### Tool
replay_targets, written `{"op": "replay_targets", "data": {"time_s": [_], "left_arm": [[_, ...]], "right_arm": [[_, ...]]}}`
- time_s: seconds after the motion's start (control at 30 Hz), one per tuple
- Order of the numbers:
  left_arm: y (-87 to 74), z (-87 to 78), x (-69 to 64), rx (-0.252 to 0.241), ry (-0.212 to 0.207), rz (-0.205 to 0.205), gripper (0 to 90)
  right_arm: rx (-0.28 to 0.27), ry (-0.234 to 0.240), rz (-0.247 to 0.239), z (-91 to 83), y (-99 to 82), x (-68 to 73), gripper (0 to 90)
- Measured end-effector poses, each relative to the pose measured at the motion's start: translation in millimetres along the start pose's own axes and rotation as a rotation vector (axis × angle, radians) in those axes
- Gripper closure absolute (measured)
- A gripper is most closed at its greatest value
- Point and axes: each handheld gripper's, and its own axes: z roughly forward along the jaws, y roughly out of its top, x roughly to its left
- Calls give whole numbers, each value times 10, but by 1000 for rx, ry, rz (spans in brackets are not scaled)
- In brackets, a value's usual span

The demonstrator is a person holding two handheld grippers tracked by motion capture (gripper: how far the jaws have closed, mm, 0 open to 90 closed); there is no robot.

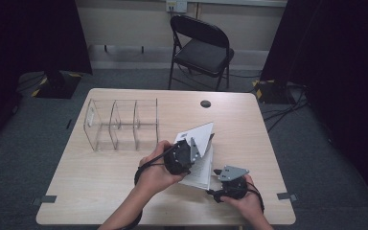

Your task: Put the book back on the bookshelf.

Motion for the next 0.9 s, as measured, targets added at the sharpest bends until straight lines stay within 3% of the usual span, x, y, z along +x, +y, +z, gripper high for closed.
{"op": "replay_targets", "data": {"time_s": [0.3,0.4,0.8,0.9], "left_arm": [[27,2,-16,9,-5,-3,547],[34,3,-12,9,-4,-5,545],[89,5,-14,28,-13,-7,541],[102,7,-10,29,-15,-11,539]], "right_arm": [[-35,-56,11,-10,80,-21,238],[-50,-90,-18,0,121,-3,239],[-67,-119,-80,-20,179,10,235],[-63,-131,-117,-36,205,8,238]]}}
